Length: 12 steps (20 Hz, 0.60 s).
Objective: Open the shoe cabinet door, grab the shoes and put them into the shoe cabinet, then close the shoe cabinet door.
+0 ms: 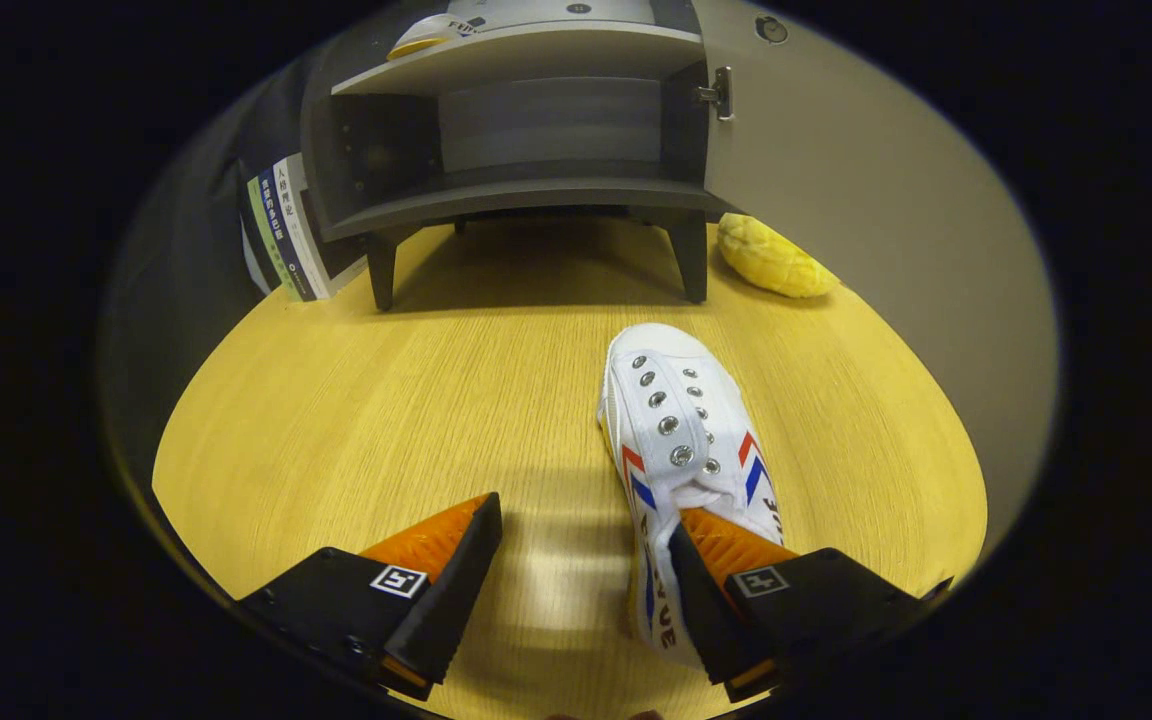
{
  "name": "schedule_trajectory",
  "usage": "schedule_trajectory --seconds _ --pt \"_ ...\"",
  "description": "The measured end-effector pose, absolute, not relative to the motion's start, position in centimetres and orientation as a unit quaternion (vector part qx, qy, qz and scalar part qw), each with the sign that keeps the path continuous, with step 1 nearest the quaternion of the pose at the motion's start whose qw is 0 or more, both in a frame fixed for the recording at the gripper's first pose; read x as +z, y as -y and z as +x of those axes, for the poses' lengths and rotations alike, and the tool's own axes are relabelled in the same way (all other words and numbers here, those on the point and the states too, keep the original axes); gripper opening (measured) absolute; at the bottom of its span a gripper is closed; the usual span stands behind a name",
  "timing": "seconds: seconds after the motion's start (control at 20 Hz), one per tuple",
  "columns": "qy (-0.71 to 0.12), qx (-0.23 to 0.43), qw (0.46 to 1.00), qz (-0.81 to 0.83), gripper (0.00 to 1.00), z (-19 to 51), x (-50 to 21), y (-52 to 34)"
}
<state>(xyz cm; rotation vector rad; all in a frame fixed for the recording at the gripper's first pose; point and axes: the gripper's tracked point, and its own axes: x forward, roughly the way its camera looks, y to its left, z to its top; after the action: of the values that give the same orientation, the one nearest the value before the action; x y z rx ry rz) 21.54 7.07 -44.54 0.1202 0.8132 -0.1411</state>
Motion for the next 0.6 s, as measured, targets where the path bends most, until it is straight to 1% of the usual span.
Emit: schedule_trajectory --seconds 0.05,0.15,0.25,0.35,0.45,0.55,0.6 --pt "-0.394 -0.073 0.915 0.047 0.94 21.6 -44.7 -6.8" --pt "-0.393 -0.081 0.915 0.026 0.79 21.5 -44.8 -6.2" --pt "-0.394 -0.109 0.912 0.018 0.64 21.5 -44.9 -4.7" --pt "-0.396 -0.124 0.909 0.033 0.38 21.6 -44.7 -4.0" --pt "-0.393 -0.113 0.912 0.04 0.12 21.8 -44.5 -4.2" --pt "-0.393 -0.093 0.914 0.023 0.03 22.1 -44.5 -4.3" --pt "-0.391 -0.086 0.916 0.018 0.03 22.4 -44.6 -4.2"
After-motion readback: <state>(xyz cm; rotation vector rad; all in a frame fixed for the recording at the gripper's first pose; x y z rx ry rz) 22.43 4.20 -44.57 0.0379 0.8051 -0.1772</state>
